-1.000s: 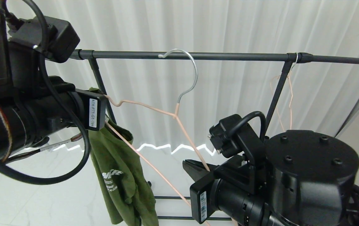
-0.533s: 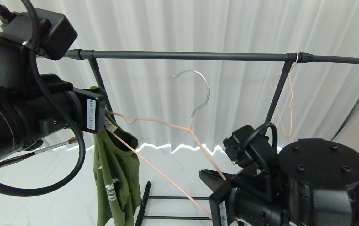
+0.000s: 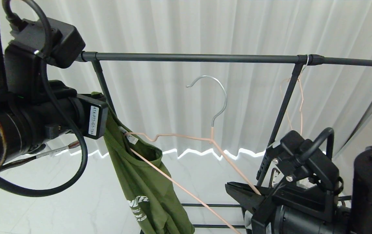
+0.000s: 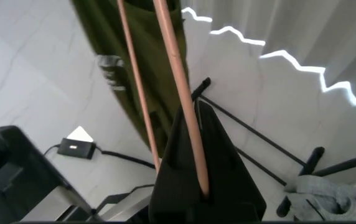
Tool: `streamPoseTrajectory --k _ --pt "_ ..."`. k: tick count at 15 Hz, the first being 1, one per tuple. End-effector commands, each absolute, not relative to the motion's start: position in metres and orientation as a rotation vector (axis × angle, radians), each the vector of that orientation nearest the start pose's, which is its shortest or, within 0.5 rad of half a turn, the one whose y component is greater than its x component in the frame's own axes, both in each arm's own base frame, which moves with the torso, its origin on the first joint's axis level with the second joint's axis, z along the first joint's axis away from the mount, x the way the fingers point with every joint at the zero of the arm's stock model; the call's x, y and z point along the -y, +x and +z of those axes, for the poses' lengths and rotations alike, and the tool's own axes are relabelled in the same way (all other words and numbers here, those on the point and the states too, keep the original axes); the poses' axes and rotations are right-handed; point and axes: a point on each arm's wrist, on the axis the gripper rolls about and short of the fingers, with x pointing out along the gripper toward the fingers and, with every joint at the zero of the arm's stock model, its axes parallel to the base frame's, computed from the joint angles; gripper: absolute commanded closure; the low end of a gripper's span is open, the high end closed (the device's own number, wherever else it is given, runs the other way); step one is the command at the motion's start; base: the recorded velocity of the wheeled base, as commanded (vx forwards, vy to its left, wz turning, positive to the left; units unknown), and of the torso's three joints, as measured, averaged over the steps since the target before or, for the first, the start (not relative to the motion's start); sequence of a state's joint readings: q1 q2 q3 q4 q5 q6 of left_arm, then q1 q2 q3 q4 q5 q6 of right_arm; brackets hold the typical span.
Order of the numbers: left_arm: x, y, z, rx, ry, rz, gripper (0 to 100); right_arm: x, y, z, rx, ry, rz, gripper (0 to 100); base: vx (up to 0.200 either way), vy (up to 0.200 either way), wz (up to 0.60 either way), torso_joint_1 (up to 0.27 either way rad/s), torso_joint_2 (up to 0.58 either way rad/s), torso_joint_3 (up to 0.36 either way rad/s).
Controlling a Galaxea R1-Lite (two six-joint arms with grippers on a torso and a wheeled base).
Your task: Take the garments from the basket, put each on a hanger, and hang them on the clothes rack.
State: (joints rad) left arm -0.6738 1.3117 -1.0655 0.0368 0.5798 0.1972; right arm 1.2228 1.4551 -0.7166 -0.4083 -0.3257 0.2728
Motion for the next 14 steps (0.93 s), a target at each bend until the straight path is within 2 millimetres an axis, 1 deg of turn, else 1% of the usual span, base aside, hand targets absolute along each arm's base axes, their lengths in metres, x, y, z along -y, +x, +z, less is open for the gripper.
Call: streamPoseTrajectory --k 1,4,5,6,7,9,12,14 --pt "0.120 0.171 0.288 -0.237 0.370 -0.136 100 -0.212 0.077 0.210 -0.347 0.035 0.911 100 0.000 0.000 0.00 0.000 0.00 0.000" --pt "0.122 0.170 0.284 -0.246 0.366 -0.236 100 -0.211 0.065 0.212 -0.343 0.042 0.967 100 0.000 0.000 0.00 0.000 0.00 0.000" --pt "0.122 0.169 0.284 -0.246 0.362 -0.258 100 -0.211 0.064 0.212 -0.344 0.042 0.973 100 0.000 0.000 0.00 0.000 0.00 0.000" --pt "0.123 0.168 0.284 -0.240 0.363 -0.323 100 -0.212 0.061 0.212 -0.348 0.041 0.990 100 0.000 0.000 0.00 0.000 0.00 0.000" --pt "0.122 0.169 0.284 -0.240 0.371 -0.331 100 -0.212 0.060 0.211 -0.350 0.039 0.991 100 0.000 0.000 0.00 0.000 0.00 0.000" --pt "0.117 0.172 0.283 -0.234 0.427 -0.353 100 -0.209 0.059 0.209 -0.354 0.035 0.993 100 0.000 0.000 0.00 0.000 0.00 0.000" --pt "0.098 0.180 0.286 -0.202 0.551 -0.395 100 -0.203 0.058 0.206 -0.358 0.031 0.994 100 0.000 0.000 0.00 0.000 0.00 0.000" --pt "0.093 0.183 0.286 -0.192 0.584 -0.416 100 -0.203 0.057 0.206 -0.356 0.033 1.001 100 0.000 0.000 0.00 0.000 0.00 0.000"
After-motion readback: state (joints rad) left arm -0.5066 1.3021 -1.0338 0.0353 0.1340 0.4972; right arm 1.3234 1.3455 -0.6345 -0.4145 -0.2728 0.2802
